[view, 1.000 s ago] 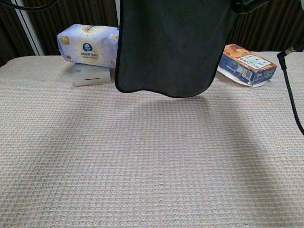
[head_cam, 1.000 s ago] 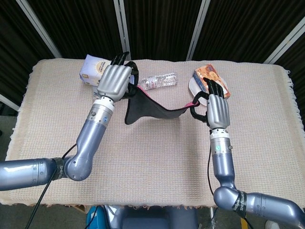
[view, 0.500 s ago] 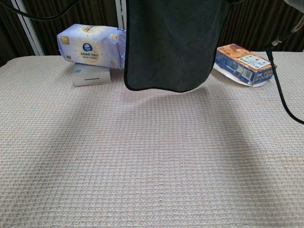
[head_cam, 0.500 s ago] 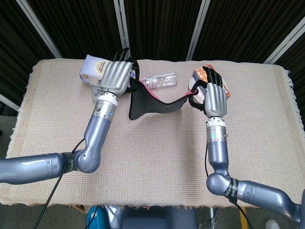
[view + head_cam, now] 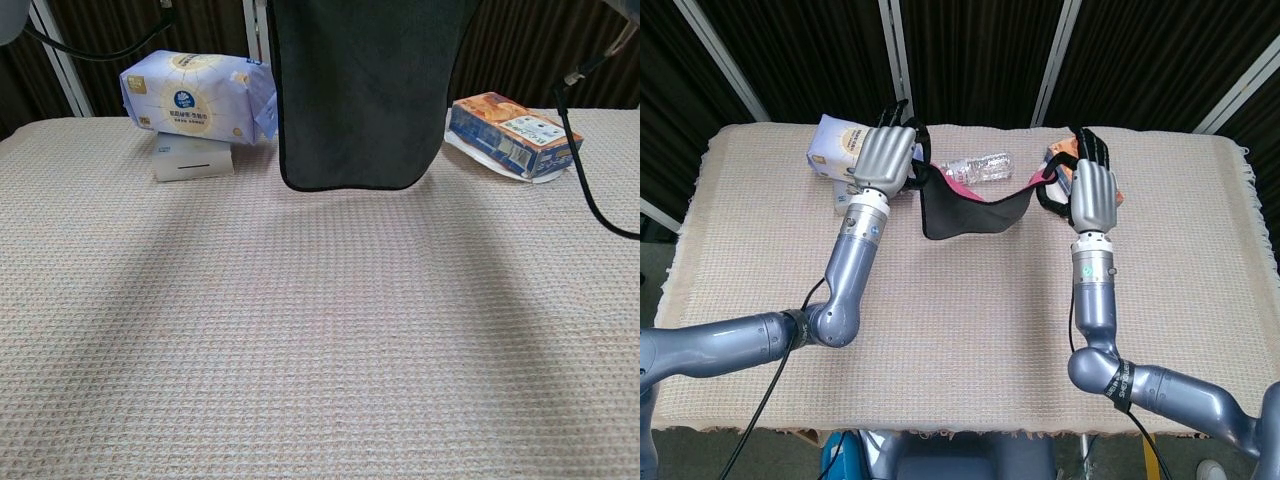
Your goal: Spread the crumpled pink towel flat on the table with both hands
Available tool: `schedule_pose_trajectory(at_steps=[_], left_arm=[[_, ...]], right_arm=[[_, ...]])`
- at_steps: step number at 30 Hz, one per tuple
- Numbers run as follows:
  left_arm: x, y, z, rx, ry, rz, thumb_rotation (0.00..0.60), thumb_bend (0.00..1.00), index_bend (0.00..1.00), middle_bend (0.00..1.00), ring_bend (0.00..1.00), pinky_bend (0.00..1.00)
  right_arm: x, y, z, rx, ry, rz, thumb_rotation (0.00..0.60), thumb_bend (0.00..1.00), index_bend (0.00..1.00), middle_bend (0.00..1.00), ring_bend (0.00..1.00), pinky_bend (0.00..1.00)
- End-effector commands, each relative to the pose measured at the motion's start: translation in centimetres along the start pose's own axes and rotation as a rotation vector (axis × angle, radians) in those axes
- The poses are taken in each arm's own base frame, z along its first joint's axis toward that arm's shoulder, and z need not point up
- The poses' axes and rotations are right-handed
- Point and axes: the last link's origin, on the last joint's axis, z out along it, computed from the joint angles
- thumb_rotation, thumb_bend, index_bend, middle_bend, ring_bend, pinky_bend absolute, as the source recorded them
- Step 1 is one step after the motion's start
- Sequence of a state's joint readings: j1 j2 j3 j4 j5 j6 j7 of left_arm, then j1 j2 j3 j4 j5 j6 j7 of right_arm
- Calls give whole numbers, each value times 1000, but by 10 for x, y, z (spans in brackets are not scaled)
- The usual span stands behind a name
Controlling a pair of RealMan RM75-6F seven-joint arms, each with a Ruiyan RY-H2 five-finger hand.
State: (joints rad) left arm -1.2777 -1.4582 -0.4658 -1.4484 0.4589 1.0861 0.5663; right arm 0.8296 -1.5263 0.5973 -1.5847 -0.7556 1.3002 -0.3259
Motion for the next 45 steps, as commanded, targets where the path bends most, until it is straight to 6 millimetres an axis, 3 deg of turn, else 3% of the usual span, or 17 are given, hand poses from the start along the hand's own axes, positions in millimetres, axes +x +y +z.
schedule_pose_trajectory(at_steps=[1,11,27,45], left_arm=[[-5,-4,-2,2,-10,-4,600,541,681,287,8,36],[-20,-13,-32,-17,-55,-32,600,541,682,287,8,35],[-39,-36,-116,-57,-170,-94,600,541,681,286,8,35],[-57,-48,-181,-97,-258,-96,600,541,682,286,8,35]], right_arm=[[-1,12,-6,-22,-10,-11,600,616,667,123,0,0],[-3,37,-49,-35,-75,-32,600,616,668,124,0,0],[-23,64,-127,-52,-211,-75,600,616,670,124,0,0],[-30,85,-182,-55,-276,-65,600,616,670,124,0,0]])
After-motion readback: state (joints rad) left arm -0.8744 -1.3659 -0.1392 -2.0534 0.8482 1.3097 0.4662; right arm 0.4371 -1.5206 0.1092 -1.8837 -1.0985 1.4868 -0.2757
